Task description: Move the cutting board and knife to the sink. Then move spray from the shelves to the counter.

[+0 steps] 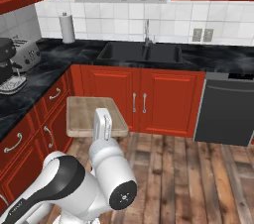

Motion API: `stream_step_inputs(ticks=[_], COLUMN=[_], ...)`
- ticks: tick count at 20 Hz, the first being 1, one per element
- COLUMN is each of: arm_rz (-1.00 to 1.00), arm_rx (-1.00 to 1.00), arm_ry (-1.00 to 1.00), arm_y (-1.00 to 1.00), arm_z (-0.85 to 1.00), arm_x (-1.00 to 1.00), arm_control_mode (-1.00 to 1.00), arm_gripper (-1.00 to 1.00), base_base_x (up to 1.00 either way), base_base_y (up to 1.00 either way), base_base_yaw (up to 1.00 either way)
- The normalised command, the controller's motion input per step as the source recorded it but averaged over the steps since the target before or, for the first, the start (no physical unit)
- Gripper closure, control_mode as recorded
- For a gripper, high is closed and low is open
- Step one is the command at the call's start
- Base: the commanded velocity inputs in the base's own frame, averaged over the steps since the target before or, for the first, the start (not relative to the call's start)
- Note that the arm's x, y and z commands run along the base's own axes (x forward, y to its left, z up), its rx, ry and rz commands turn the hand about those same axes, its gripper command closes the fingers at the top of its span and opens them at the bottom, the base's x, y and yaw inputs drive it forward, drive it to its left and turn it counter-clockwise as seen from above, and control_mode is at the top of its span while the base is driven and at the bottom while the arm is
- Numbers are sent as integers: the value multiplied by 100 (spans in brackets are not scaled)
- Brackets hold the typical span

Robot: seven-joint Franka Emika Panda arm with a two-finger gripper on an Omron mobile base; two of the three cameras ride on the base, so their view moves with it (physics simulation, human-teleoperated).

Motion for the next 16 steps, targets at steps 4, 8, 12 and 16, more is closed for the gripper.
stream_step_inputs(ticks=[4,8,12,16], arm_rz=[0,0,0,0], arm_rx=[0,0,0,0], arm_ry=[0,0,0,0], arm_y=[0,0,0,0], arm_z=[0,0,0,0], arm_x=[0,0,0,0], arm_control_mode=[100,100,100,100], arm_gripper=[100,100,100,100], base_base_x=[94,93,92,90], base_base_y=[25,26,30,40], base_base_yaw=[0,0,0,0])
